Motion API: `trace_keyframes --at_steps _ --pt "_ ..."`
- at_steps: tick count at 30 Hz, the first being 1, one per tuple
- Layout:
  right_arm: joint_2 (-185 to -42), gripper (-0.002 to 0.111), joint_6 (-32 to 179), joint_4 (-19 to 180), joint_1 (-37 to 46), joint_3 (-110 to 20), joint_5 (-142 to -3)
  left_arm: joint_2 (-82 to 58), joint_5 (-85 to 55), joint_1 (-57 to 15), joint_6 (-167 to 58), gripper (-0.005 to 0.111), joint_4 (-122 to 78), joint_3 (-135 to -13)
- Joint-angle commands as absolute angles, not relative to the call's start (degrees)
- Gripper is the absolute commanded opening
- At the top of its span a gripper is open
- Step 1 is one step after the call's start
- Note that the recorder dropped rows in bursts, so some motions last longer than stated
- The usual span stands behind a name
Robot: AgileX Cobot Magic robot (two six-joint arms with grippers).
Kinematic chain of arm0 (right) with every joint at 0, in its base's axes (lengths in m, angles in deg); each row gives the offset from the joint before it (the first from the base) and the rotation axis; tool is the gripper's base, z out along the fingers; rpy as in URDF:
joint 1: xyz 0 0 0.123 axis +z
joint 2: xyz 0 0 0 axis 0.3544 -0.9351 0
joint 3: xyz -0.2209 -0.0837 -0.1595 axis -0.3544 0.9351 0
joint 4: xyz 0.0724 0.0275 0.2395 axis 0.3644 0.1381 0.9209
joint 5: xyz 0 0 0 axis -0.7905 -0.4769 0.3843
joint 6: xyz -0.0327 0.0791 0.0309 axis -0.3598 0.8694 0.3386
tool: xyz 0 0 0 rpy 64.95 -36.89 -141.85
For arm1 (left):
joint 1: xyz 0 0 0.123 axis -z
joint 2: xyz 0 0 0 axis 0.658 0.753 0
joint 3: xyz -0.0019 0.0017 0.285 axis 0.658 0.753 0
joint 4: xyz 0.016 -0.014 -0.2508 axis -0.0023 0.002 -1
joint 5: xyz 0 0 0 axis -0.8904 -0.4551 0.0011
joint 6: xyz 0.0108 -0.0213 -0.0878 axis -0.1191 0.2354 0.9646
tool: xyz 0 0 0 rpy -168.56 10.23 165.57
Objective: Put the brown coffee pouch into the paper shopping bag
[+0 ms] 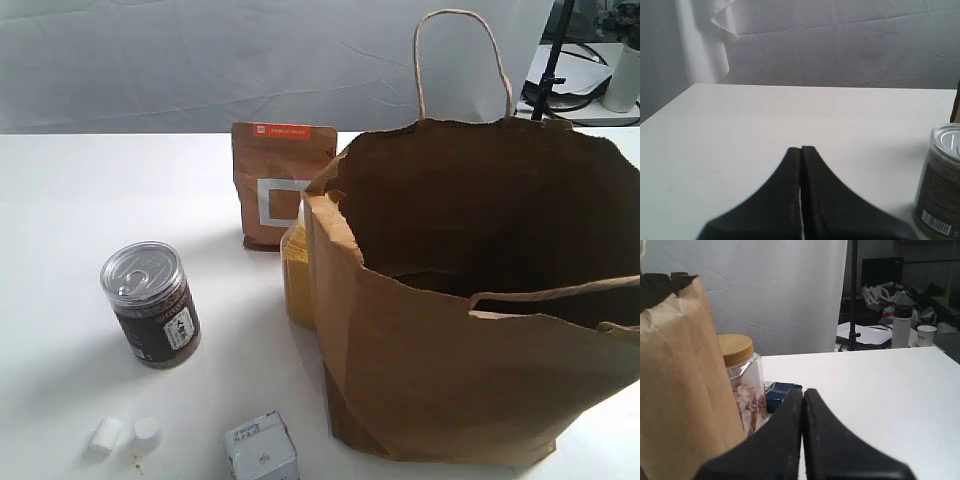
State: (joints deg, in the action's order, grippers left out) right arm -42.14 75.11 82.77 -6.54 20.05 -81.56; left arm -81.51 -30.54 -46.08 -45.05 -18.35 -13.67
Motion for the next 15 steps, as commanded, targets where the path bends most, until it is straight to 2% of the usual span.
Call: trace_keyframes --at_steps 1,11,15 --pt "-41.82 0.000 74.90 82.84 -6.93 20.25 -80.02 -81.71 -30.32 -46.29 -44.85 0.000 -18.12 -13.46" --pt "-41.82 0.000 75.16 99.25 -6.26 20.25 -69.89 -81.71 -30.32 -46.29 -44.85 0.000 -18.12 -13.46" --pt "-41.82 0.000 74.47 98.37 -2.99 10.72 -70.58 -81.71 -30.32 -46.29 -44.85 0.000 -18.12 -13.46"
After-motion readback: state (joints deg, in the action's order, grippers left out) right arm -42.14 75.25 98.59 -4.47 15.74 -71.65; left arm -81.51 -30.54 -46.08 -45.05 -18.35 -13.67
